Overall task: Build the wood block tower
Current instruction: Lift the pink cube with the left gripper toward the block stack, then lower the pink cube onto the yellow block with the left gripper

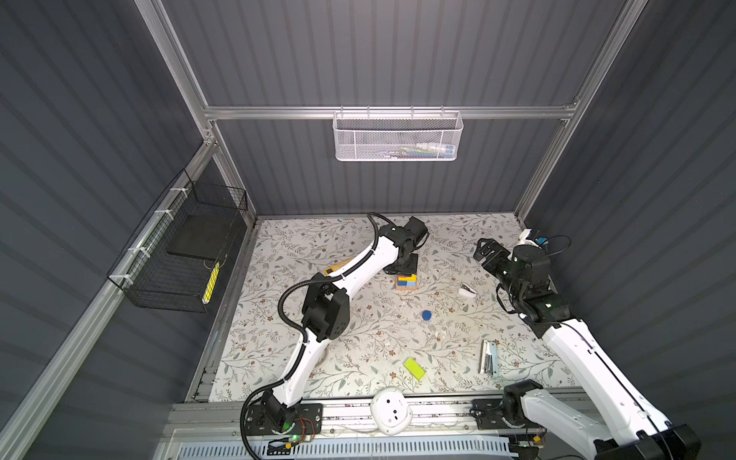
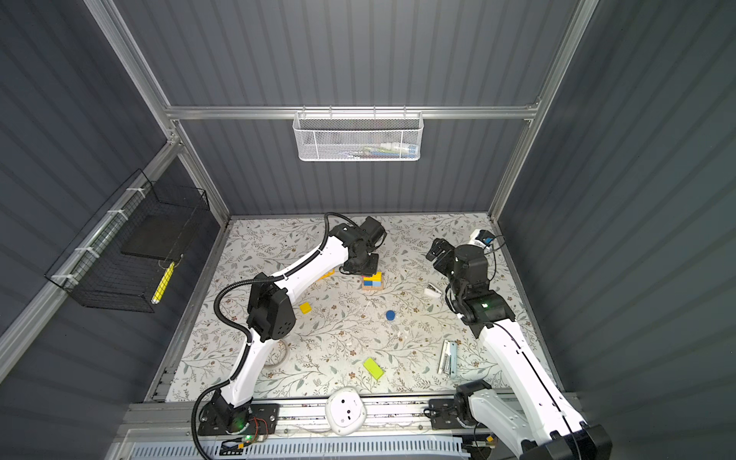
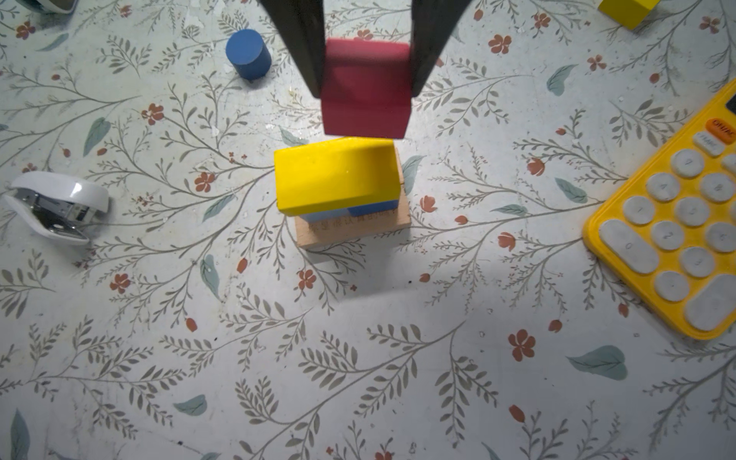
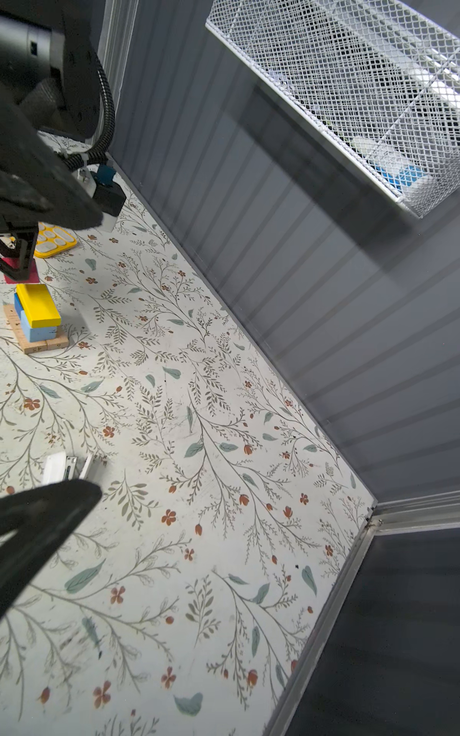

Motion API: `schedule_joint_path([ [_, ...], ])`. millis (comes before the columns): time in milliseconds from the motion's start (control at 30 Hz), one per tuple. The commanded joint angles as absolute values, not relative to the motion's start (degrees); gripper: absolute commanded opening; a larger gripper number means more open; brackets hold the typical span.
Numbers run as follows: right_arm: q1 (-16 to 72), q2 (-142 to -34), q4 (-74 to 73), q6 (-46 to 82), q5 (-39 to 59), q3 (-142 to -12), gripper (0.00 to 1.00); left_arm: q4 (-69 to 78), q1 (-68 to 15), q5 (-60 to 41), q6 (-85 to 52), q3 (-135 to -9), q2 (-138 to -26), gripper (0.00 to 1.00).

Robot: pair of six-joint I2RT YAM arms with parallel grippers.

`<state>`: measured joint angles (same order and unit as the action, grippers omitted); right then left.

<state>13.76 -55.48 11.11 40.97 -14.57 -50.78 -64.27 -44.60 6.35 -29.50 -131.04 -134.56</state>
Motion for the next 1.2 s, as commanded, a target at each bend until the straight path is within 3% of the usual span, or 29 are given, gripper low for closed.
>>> schedule_joint_path([
  [0, 13.28, -55.28, 10.72, 41.35, -14.15, -49.92, 0.99, -65.13, -44.94, 5.73, -29.35, -133.24, -135.66, 0.22],
  [1167, 11.25, -56.07, 10.46, 42.32, -12.0, -49.22, 0.99, -63.57, -44.99, 7.58, -30.58, -134.93, -138.43, 0.21],
])
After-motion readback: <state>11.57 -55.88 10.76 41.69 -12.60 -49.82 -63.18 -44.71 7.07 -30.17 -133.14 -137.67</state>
